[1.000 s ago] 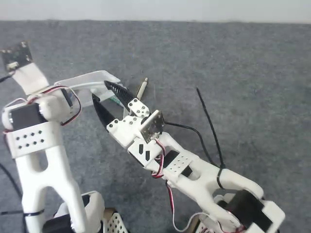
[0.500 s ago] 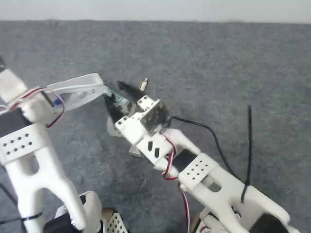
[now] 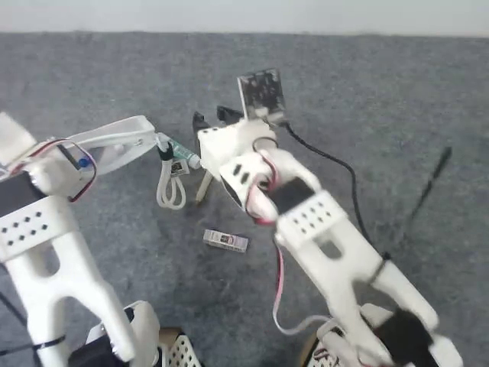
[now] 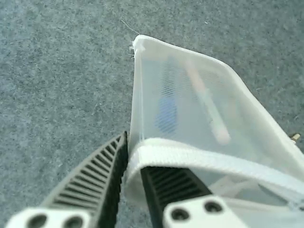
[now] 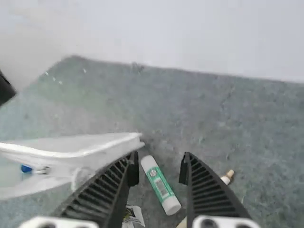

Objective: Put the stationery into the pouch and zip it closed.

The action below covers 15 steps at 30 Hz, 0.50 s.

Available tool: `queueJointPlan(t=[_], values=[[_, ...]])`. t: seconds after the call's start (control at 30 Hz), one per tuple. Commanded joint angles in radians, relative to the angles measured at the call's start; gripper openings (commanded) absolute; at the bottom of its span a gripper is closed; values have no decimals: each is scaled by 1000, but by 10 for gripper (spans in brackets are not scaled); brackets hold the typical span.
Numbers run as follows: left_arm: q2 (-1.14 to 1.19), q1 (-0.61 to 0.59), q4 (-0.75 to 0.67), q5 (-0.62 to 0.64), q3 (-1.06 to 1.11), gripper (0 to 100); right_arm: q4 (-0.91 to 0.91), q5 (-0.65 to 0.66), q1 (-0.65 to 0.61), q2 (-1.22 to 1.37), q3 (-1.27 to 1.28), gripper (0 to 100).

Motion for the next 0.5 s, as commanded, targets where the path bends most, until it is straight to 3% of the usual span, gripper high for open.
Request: queueJointPlan(t=[0.0, 0.47], values=[[-11, -6, -35, 12, -21, 10, 13, -14, 15, 99, -140, 133], [-11, -8, -35, 12, -21, 10, 15, -9, 24, 418, -333, 132]])
